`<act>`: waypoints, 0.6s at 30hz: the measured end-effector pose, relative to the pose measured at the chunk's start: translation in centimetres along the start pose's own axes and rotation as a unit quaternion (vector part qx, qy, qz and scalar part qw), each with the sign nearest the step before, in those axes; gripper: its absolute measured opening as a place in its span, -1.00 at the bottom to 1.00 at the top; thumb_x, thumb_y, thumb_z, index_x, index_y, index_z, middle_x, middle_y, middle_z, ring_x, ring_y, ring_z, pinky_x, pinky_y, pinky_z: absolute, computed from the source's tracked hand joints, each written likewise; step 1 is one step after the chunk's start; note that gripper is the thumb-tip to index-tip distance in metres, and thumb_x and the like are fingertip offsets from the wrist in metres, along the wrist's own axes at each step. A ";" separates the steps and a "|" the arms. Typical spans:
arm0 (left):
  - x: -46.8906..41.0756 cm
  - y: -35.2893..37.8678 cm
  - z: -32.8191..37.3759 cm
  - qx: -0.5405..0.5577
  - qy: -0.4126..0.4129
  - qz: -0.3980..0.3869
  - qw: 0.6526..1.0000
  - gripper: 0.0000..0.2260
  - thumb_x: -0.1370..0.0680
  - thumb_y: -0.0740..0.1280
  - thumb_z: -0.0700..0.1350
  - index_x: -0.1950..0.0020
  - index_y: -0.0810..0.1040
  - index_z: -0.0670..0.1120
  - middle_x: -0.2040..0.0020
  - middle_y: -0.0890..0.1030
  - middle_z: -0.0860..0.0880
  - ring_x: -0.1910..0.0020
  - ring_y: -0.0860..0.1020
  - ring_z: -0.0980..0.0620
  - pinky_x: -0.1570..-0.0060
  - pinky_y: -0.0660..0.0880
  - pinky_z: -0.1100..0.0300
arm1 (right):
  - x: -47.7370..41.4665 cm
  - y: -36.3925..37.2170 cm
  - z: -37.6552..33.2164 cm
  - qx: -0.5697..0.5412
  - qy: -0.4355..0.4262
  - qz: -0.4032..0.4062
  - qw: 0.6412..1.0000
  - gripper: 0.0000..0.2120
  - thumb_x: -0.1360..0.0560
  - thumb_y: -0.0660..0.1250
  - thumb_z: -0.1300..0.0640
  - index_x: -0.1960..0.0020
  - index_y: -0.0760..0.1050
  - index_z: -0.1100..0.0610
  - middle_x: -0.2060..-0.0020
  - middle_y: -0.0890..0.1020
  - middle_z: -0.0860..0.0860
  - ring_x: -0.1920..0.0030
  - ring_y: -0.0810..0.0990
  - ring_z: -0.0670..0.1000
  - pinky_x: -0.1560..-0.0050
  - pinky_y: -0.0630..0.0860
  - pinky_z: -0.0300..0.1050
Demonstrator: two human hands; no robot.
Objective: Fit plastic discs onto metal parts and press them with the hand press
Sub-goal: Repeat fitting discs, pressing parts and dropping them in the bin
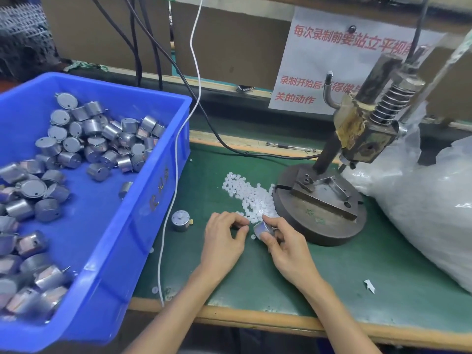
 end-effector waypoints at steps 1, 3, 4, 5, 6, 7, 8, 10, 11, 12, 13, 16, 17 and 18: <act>0.0 -0.1 0.0 0.001 -0.002 0.002 1.000 -0.92 -0.45 0.40 -0.23 0.13 0.63 -0.06 0.18 0.62 0.08 0.09 0.45 0.09 0.02 0.33 0.31 | 0.0 0.0 -0.1 0.004 -0.001 0.002 1.000 -0.81 -0.52 0.33 0.25 -0.13 0.51 0.21 0.26 0.48 -0.29 0.38 0.42 -0.13 0.22 0.37 -0.26; 0.0 -0.1 0.1 -0.002 0.001 -0.002 1.000 -0.93 -0.45 0.41 -0.21 0.14 0.63 -0.05 0.19 0.62 0.09 0.10 0.45 0.09 0.02 0.33 0.30 | 0.0 -0.1 -0.1 0.009 0.001 0.004 1.000 -0.81 -0.52 0.33 0.24 -0.13 0.51 0.20 0.28 0.47 -0.30 0.38 0.41 -0.13 0.23 0.36 -0.28; 0.0 0.0 0.2 -0.004 0.003 -0.006 1.000 -0.93 -0.44 0.41 -0.21 0.14 0.63 -0.05 0.19 0.62 0.10 0.10 0.45 0.09 0.00 0.34 0.27 | 0.0 -0.1 -0.2 0.014 0.001 0.005 1.000 -0.82 -0.52 0.34 0.24 -0.12 0.51 0.20 0.31 0.47 -0.30 0.39 0.41 -0.14 0.24 0.35 -0.30; 0.1 0.0 0.2 -0.004 0.004 -0.010 1.000 -0.93 -0.44 0.42 -0.20 0.15 0.63 -0.04 0.20 0.61 0.11 0.10 0.45 0.10 -0.02 0.36 0.24 | 0.0 -0.2 -0.3 0.021 0.000 0.007 1.000 -0.81 -0.51 0.34 0.24 -0.12 0.52 0.20 0.35 0.47 -0.30 0.39 0.40 -0.14 0.25 0.34 -0.32; 0.1 0.0 0.2 -0.004 0.004 -0.013 1.000 -0.93 -0.44 0.42 -0.19 0.16 0.62 -0.03 0.21 0.61 0.13 0.10 0.45 0.10 -0.03 0.38 0.21 | 0.1 -0.2 -0.4 0.030 -0.002 0.008 1.000 -0.81 -0.51 0.35 0.24 -0.12 0.52 0.19 0.38 0.48 -0.29 0.39 0.40 -0.14 0.25 0.34 -0.31; 0.1 0.0 0.2 -0.003 0.004 -0.016 1.000 -0.93 -0.43 0.42 -0.19 0.17 0.62 -0.02 0.22 0.61 0.14 0.10 0.45 0.10 -0.03 0.39 0.18 | 0.1 -0.1 -0.5 0.038 -0.004 0.007 0.999 -0.80 -0.51 0.36 0.23 -0.13 0.53 0.18 0.38 0.48 -0.28 0.38 0.40 -0.14 0.23 0.35 -0.28; 0.1 0.0 0.2 -0.003 0.005 -0.018 1.000 -0.94 -0.43 0.43 -0.18 0.18 0.62 -0.02 0.23 0.60 0.15 0.09 0.45 0.10 -0.04 0.40 0.16 | 0.1 -0.1 -0.6 0.044 -0.005 0.006 0.999 -0.79 -0.51 0.36 0.21 -0.14 0.53 0.17 0.36 0.48 -0.27 0.36 0.41 -0.15 0.21 0.36 -0.22; 0.1 0.1 0.3 -0.007 0.007 -0.022 1.000 -0.95 -0.42 0.43 -0.17 0.19 0.63 -0.02 0.23 0.61 0.15 0.09 0.45 0.09 -0.03 0.40 0.13 | 0.1 0.0 -0.7 0.051 -0.009 0.006 0.999 -0.78 -0.51 0.36 0.20 -0.15 0.53 0.16 0.30 0.48 -0.27 0.34 0.42 -0.16 0.17 0.39 -0.14; 0.1 0.1 0.3 -0.009 0.008 -0.023 1.000 -0.95 -0.42 0.44 -0.17 0.19 0.63 -0.02 0.23 0.61 0.14 0.09 0.46 0.08 -0.03 0.40 0.12 | 0.1 0.0 -0.7 0.052 -0.011 0.005 0.999 -0.78 -0.51 0.35 0.20 -0.15 0.53 0.17 0.26 0.49 -0.28 0.32 0.42 -0.17 0.16 0.41 -0.11; 0.1 0.1 0.3 -0.010 0.009 -0.022 1.000 -0.96 -0.42 0.44 -0.17 0.19 0.63 -0.02 0.23 0.62 0.14 0.09 0.46 0.08 -0.03 0.40 0.11 | 0.2 0.1 -0.8 0.054 -0.015 0.006 0.998 -0.78 -0.52 0.35 0.20 -0.15 0.52 0.17 0.20 0.50 -0.26 0.31 0.42 -0.18 0.15 0.43 -0.07; 0.1 0.1 0.3 -0.009 0.008 -0.022 1.000 -0.96 -0.42 0.44 -0.17 0.19 0.63 -0.03 0.24 0.62 0.14 0.09 0.45 0.08 -0.03 0.40 0.11 | 0.2 0.1 -0.9 0.059 -0.022 0.006 0.998 -0.78 -0.52 0.35 0.20 -0.16 0.52 0.17 0.15 0.51 -0.23 0.29 0.43 -0.18 0.14 0.46 -0.03; 0.1 0.2 0.1 -0.008 0.006 -0.024 1.000 -0.95 -0.42 0.43 -0.17 0.20 0.61 -0.02 0.24 0.60 0.14 0.10 0.44 0.10 -0.03 0.40 0.12 | 0.3 0.4 -2.0 0.107 -0.070 -0.002 0.992 -0.77 -0.54 0.31 0.18 -0.19 0.51 0.19 0.03 0.55 -0.05 0.14 0.56 -0.04 0.15 0.54 0.07; 0.1 0.2 0.0 -0.008 0.006 -0.026 1.000 -0.94 -0.42 0.42 -0.18 0.19 0.60 -0.02 0.23 0.60 0.14 0.10 0.44 0.10 -0.04 0.40 0.11 | 0.3 0.5 -2.5 0.129 -0.093 -0.006 0.987 -0.75 -0.54 0.29 0.17 -0.20 0.51 0.19 0.00 0.55 0.00 0.10 0.58 0.00 0.18 0.57 0.05; 0.2 0.3 0.0 -0.007 0.007 -0.027 1.000 -0.93 -0.43 0.41 -0.19 0.16 0.59 -0.03 0.21 0.60 0.13 0.09 0.44 0.09 -0.04 0.40 0.11 | 0.4 0.7 -2.9 0.150 -0.115 -0.009 0.982 -0.72 -0.52 0.28 0.17 -0.22 0.51 0.19 -0.02 0.56 0.04 0.10 0.59 0.00 0.22 0.58 0.01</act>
Point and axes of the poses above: each hand's wrist, its own x-axis away from the middle knuckle, its own y-axis out of the palm, z = x × y, the point moved 8 cm from there along -x, towards the middle knuckle
